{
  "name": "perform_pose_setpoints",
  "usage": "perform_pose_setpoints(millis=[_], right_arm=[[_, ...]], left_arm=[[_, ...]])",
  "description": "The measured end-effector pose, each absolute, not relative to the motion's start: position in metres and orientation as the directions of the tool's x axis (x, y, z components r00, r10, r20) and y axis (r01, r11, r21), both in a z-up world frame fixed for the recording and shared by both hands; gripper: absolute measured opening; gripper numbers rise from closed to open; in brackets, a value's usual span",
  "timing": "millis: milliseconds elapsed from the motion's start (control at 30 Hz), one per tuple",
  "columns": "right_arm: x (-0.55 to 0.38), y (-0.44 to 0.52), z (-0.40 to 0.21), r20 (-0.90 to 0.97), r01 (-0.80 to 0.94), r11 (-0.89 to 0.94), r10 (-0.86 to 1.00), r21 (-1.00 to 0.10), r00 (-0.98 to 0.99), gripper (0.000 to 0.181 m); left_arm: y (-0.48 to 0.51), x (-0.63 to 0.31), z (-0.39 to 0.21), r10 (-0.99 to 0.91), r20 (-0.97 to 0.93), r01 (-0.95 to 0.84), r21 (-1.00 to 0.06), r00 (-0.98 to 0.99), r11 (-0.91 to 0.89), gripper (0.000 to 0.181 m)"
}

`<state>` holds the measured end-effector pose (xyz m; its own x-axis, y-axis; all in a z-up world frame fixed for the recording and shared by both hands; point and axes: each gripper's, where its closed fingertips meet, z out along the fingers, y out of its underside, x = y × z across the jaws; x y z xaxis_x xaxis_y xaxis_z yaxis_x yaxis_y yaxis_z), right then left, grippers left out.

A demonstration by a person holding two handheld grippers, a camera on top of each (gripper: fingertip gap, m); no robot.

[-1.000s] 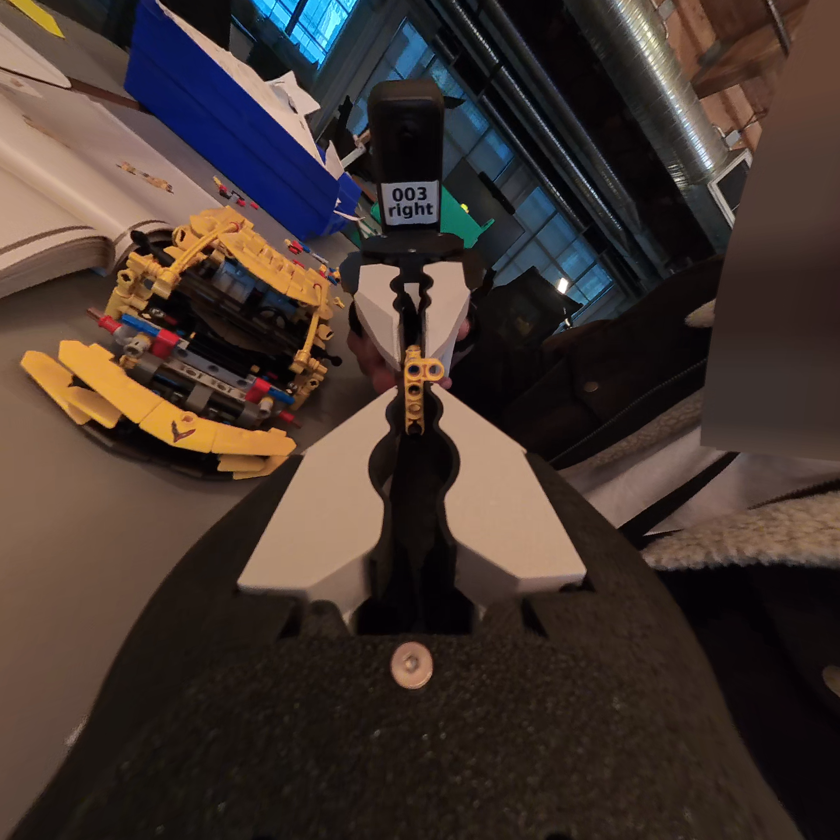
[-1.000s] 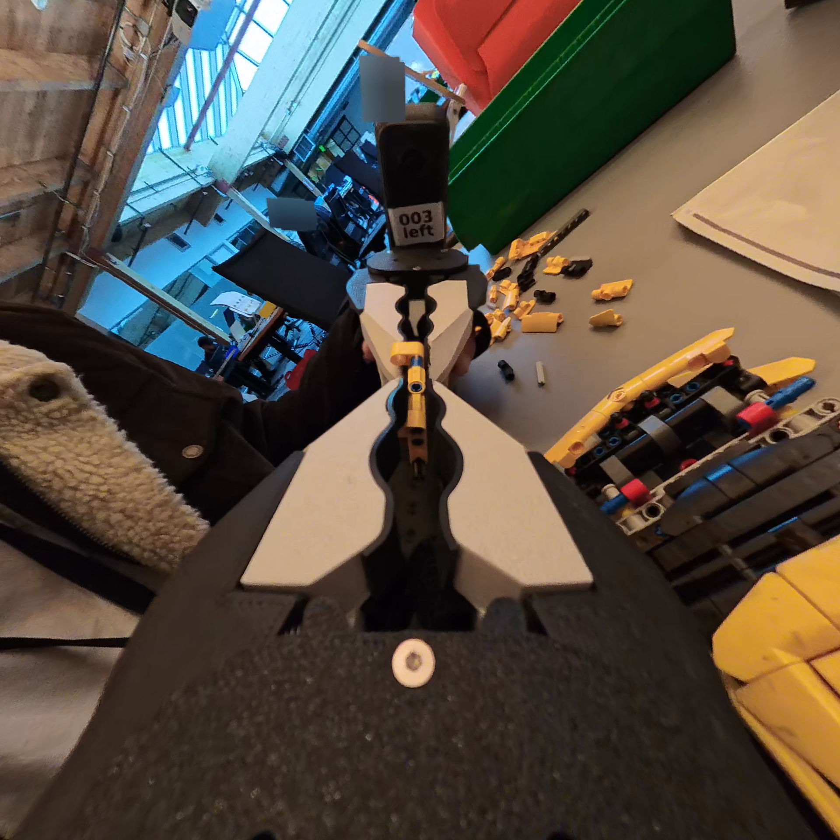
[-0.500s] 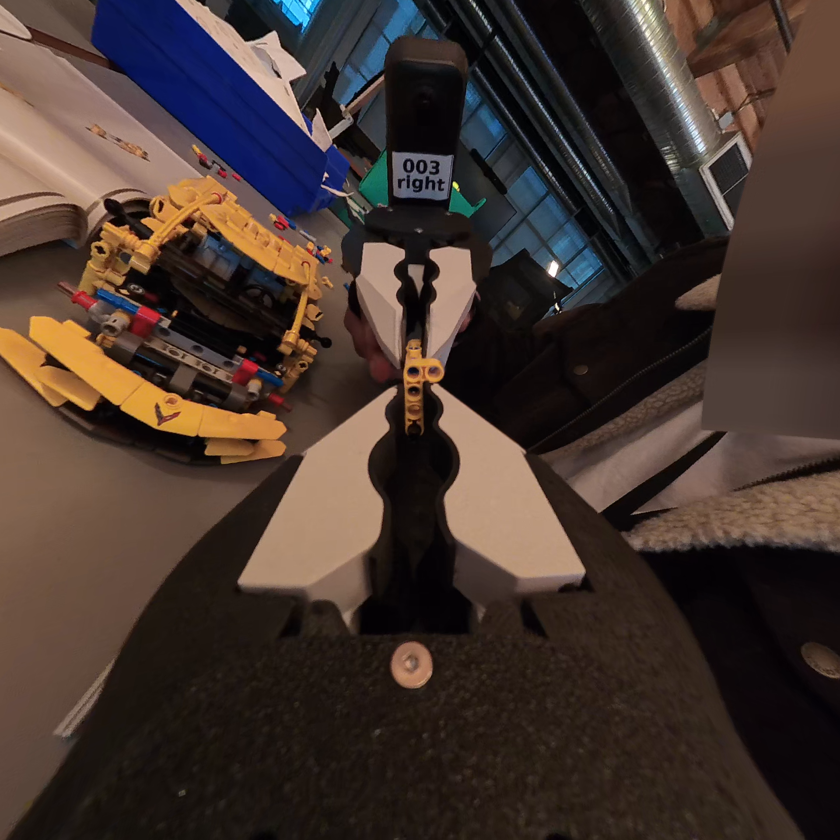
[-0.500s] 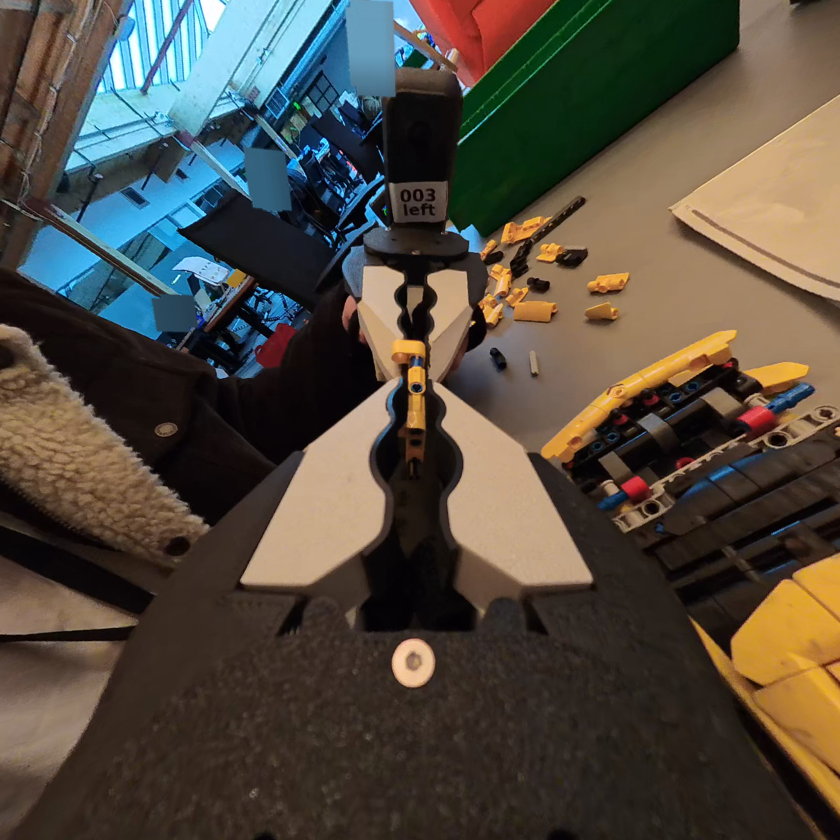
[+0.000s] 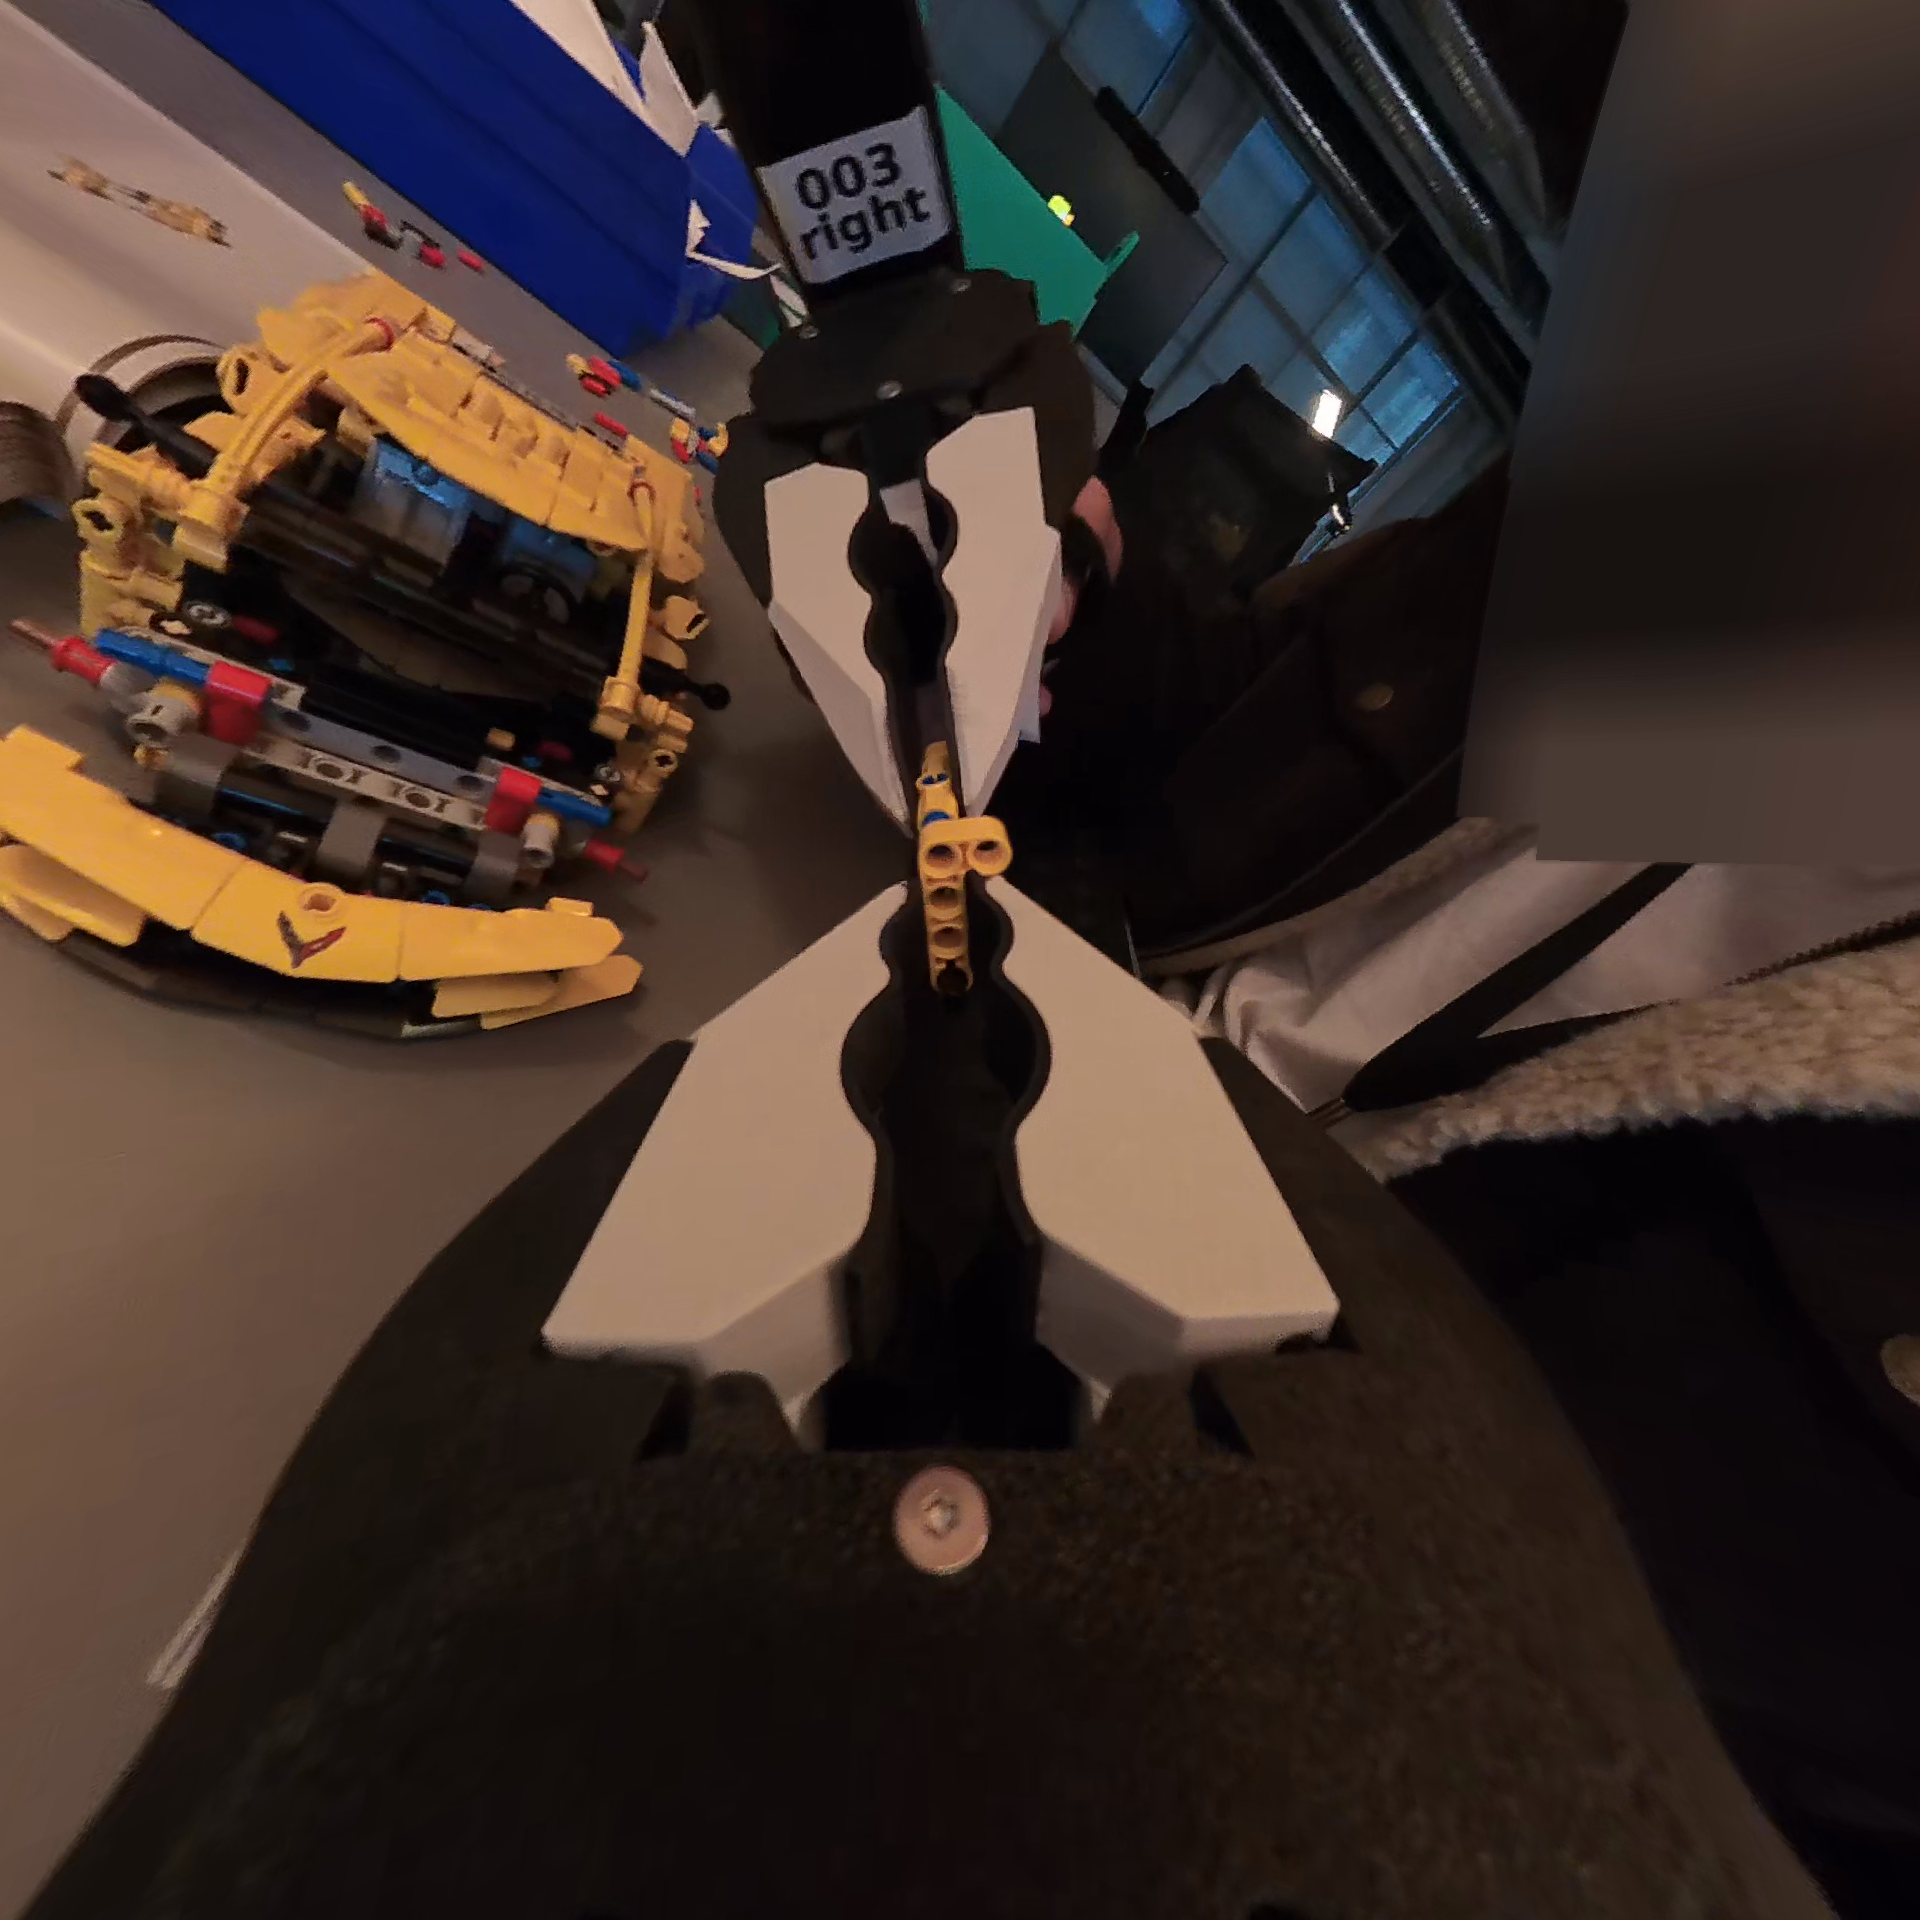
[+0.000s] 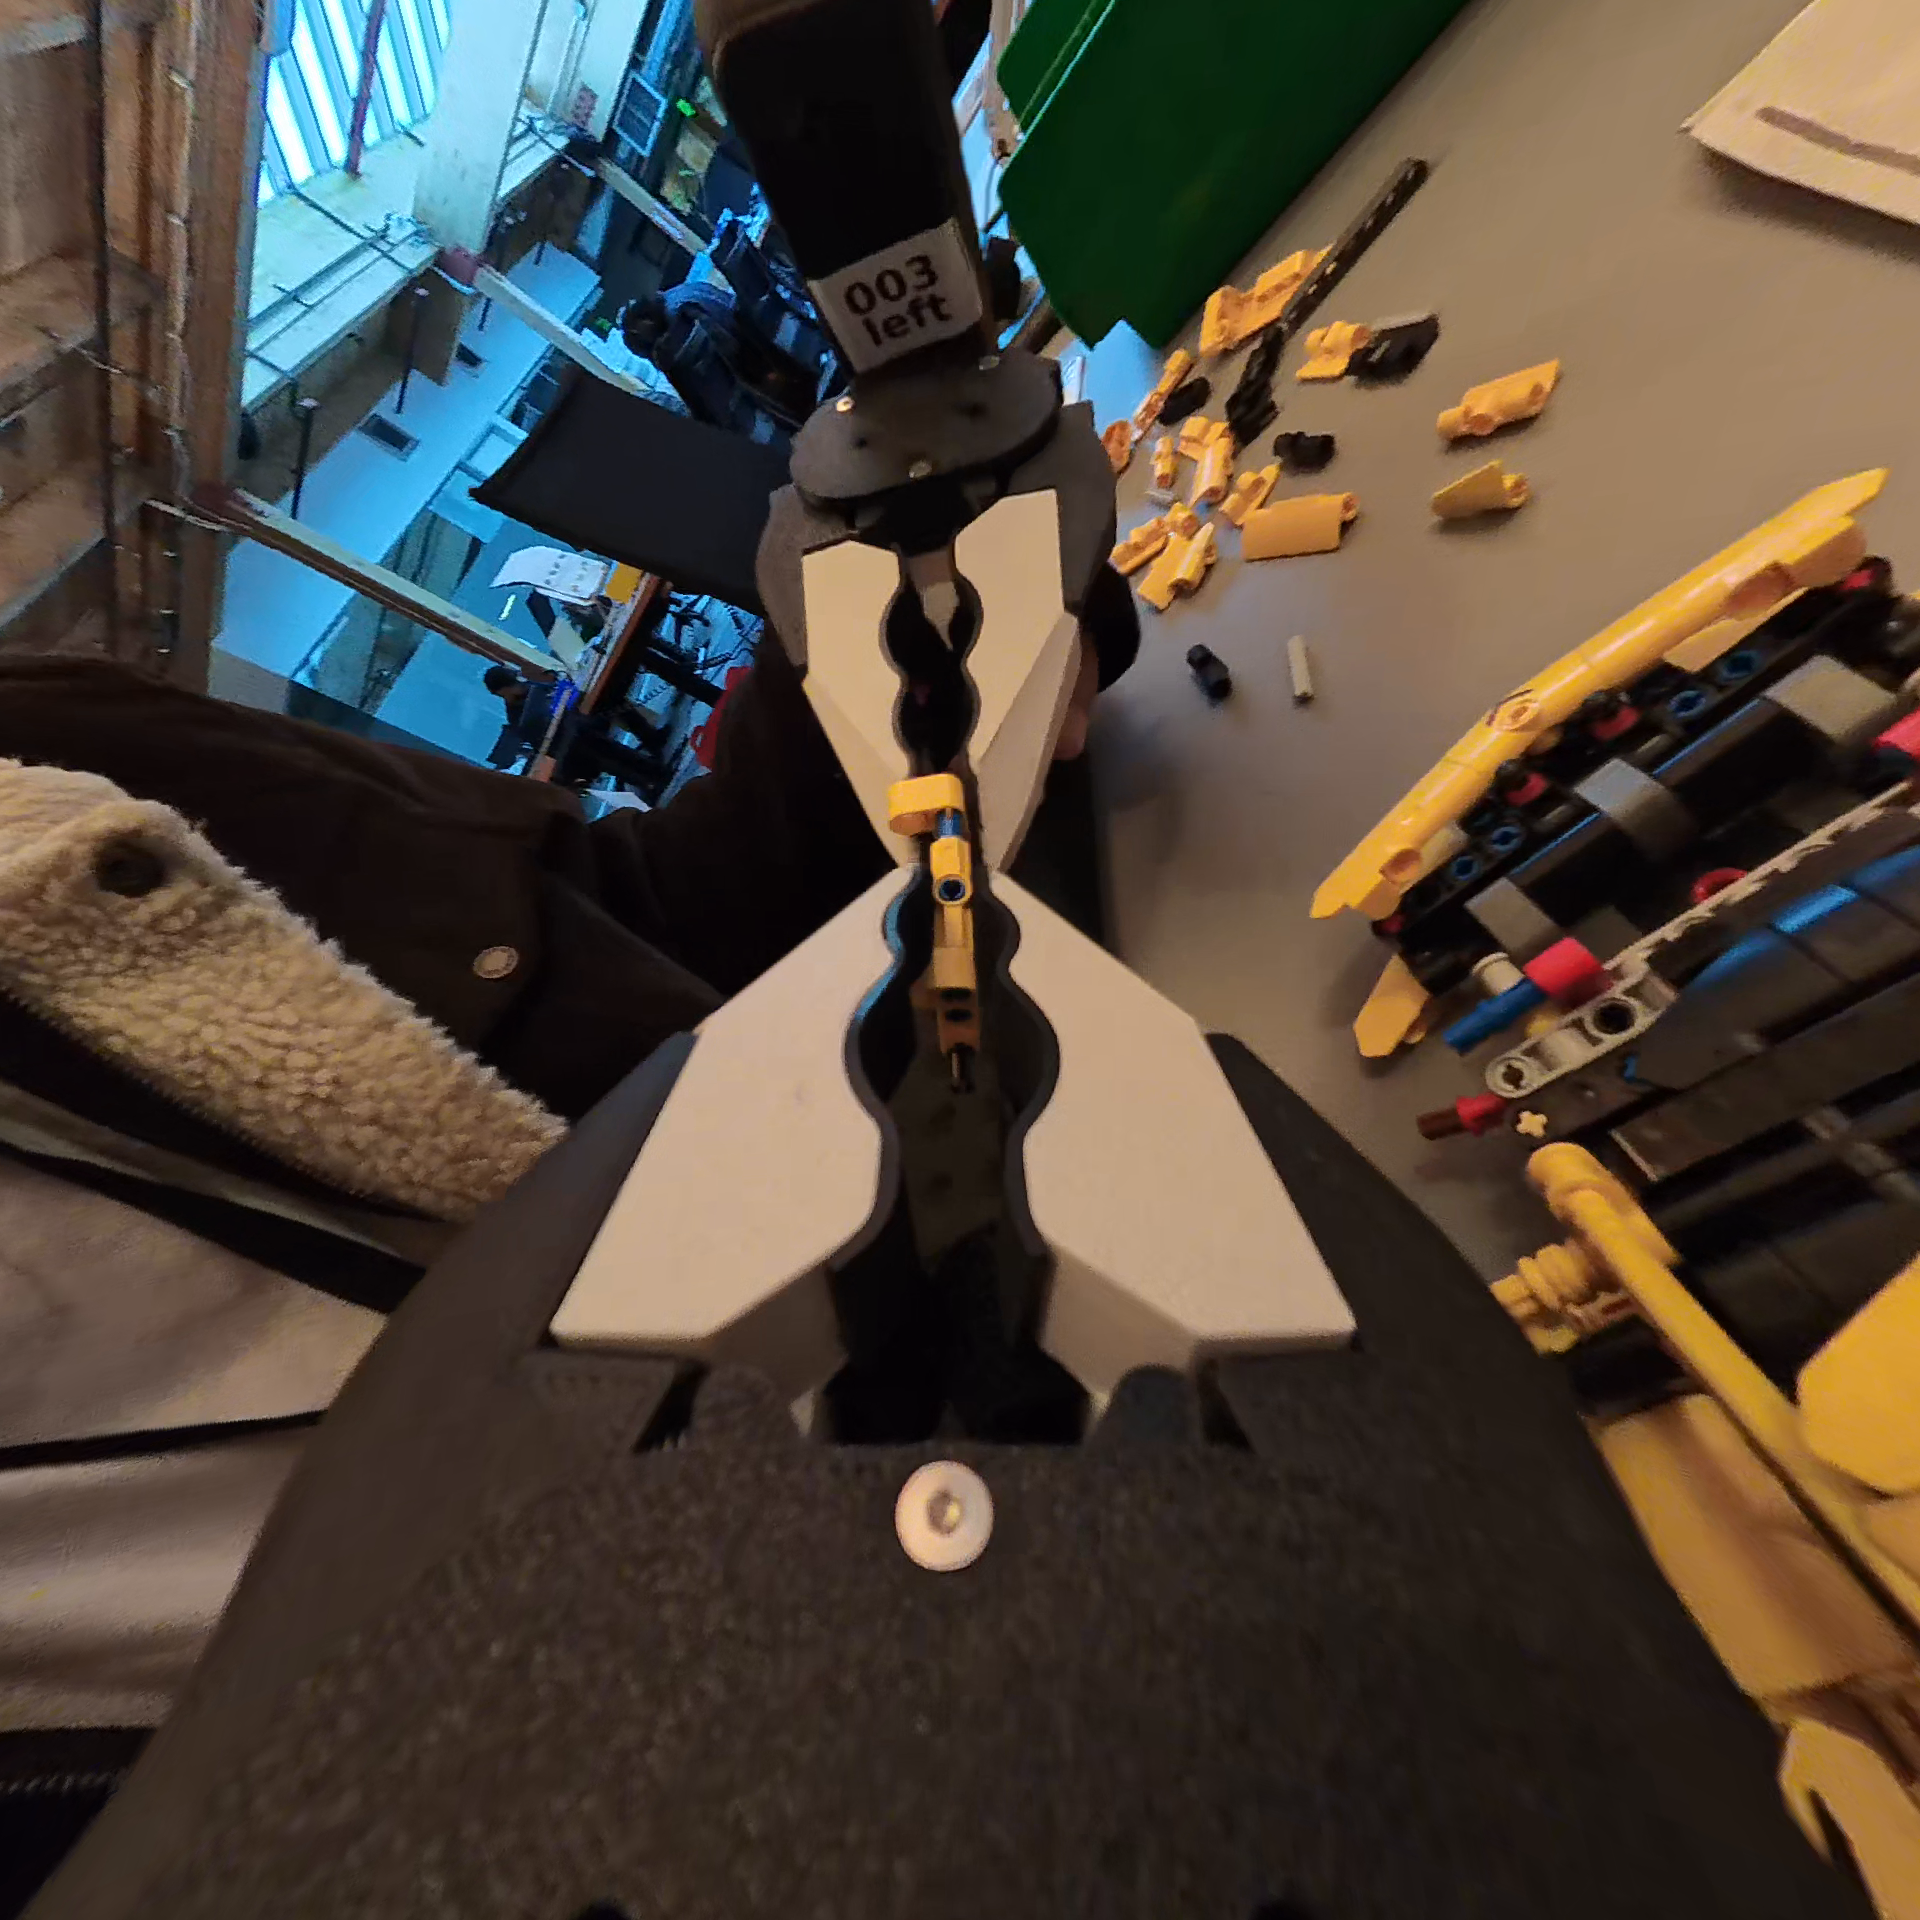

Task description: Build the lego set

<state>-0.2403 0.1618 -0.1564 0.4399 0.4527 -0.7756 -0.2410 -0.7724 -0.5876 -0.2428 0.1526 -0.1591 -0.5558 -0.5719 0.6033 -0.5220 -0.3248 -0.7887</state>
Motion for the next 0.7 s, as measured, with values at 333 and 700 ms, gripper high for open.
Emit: perform_pose_setpoints(millis=[333,700], right_arm=[[-0.241,0.157,-0.166,-0.676,-0.124,-0.742,0.512,-0.659,0.530,0.005],[-0.232,0.165,-0.162,-0.719,-0.207,-0.732,0.501,-0.649,0.482,0.006]], left_arm=[[0.147,-0.243,-0.168,-0.572,0.606,-0.563,-0.778,-0.553,-0.281,0.006],[0.154,-0.235,-0.158,-0.579,0.615,-0.512,-0.781,-0.535,-0.357,0.018]])
